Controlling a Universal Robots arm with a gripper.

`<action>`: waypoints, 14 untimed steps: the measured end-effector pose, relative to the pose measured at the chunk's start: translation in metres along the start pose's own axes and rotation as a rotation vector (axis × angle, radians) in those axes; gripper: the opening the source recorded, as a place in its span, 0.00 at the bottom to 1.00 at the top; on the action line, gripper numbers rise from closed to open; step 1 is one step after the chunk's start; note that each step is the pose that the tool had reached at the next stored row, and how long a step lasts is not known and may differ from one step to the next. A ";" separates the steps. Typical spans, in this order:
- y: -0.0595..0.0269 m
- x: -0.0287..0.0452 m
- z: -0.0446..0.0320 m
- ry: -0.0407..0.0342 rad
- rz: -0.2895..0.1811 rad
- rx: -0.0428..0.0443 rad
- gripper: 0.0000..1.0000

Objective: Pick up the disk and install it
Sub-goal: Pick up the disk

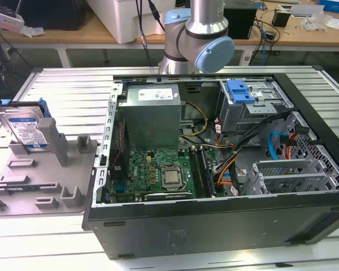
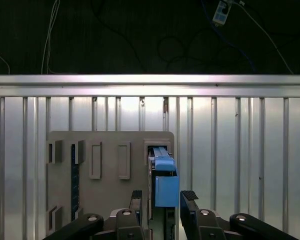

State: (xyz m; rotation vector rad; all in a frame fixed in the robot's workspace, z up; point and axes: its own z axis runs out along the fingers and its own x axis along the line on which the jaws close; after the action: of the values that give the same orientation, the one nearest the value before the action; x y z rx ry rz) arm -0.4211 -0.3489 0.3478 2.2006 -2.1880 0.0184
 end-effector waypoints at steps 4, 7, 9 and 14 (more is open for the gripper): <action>0.0000 0.0000 0.0001 0.0000 0.000 0.0001 0.44; 0.0000 0.0000 0.0001 0.0000 0.000 0.0001 0.44; 0.0000 0.0000 0.0002 0.0000 0.000 0.0001 0.44; 0.0000 0.0000 0.0004 0.0000 0.000 0.0001 0.51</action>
State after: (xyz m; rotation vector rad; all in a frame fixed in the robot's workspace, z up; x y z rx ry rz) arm -0.4210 -0.3489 0.3474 2.2007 -2.1881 0.0185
